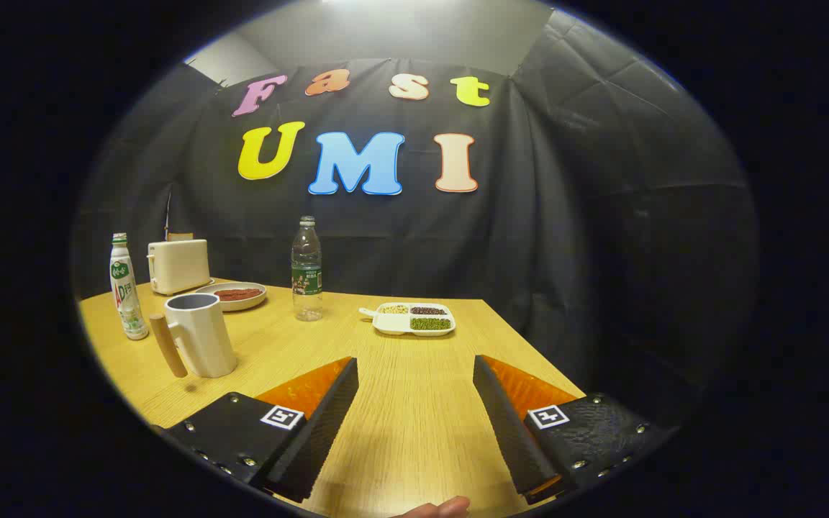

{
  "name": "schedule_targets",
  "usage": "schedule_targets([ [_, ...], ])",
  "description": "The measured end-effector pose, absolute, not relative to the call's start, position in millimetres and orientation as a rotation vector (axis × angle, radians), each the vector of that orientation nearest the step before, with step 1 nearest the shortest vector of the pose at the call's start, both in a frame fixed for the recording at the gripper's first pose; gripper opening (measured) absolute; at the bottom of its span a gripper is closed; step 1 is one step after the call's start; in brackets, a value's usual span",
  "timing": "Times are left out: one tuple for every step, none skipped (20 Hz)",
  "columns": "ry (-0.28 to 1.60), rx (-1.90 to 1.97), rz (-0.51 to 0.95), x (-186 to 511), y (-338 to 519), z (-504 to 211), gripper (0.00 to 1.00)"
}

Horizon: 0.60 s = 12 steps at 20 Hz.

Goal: Take the bottle from table, then pour the juice into the cup, finally place the bottle on the coaster

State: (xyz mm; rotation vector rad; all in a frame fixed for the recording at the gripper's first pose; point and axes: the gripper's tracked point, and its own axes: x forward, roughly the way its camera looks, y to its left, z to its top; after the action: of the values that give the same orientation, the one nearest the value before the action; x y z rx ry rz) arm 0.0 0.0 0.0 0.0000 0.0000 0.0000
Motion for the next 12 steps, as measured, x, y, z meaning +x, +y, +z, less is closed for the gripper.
schedule_targets([
  [-0.031,-0.013,0.004,0.8,1.7,6.5,0.97],
  [-0.054,-0.015,0.0,-1.9,0.4,16.6,0.97],
  [-0.058,0.001,-0.036,5.6,-6.2,17.2,0.97],
  [-0.077,0.023,-0.031,6.3,-1.3,27.5,0.97],
  [-0.092,0.039,-0.033,5.9,0.7,36.4,0.98],
  [-0.092,0.04,-0.037,4.9,6.3,41.9,0.98],
  [-0.09,0.042,-0.037,3.0,12.9,45.3,0.98],
  [-0.082,0.061,-0.049,0.1,17.8,50.6,0.98],
  [-0.08,0.092,-0.062,-3.8,23.4,56.9,0.98],
  [-0.085,0.119,-0.076,-10.5,31.9,65.4,0.98],
  [-0.097,0.136,-0.1,-18.1,40.0,73.3,0.98],
  [-0.105,0.136,-0.123,-25.4,48.6,80.6,0.98],
])
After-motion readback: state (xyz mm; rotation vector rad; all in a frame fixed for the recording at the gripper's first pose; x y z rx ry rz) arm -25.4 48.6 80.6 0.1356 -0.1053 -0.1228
